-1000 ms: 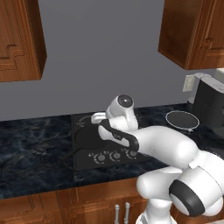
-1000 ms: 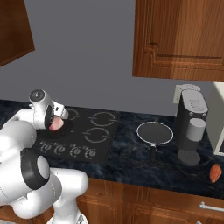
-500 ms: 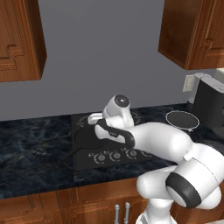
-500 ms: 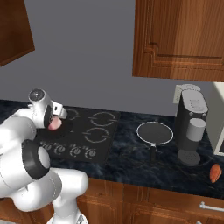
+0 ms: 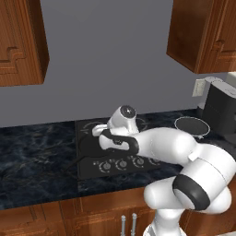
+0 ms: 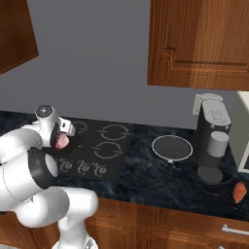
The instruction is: Place both pans onto different burners. Then place the sweet potato and the steak on different pans.
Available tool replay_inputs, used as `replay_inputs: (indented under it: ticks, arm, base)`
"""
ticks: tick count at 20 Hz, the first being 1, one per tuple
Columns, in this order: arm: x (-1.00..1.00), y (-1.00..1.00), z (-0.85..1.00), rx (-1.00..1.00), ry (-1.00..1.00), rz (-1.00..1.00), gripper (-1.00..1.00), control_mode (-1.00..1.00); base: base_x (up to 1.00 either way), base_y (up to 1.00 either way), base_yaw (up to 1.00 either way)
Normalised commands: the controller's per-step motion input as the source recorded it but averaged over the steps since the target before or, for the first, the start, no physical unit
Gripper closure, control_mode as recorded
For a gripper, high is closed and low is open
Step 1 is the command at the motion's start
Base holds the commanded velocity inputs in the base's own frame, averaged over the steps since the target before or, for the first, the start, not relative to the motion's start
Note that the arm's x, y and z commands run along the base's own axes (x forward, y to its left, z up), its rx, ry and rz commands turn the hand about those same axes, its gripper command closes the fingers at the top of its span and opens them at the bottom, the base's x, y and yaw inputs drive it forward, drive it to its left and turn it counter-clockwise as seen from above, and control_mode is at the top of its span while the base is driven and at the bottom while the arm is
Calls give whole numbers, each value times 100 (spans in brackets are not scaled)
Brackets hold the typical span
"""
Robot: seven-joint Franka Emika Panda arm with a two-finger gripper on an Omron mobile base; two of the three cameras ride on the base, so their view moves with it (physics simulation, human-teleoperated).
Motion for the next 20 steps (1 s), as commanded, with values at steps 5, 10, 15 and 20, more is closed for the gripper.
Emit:
replay_inputs:
  ticks: [5,10,15,20]
  arm:
    - [11,2,-10,0,0,3,100,-100]
    - [15,7,-13,0,0,2,100,-100]
    - [23,12,-14,0,0,1,100,-100]
    - [20,15,-19,0,0,1,100,-100]
  base:
    - [0,0,0]
    - [0,0,0]
    - [0,0,0]
    - [0,0,0]
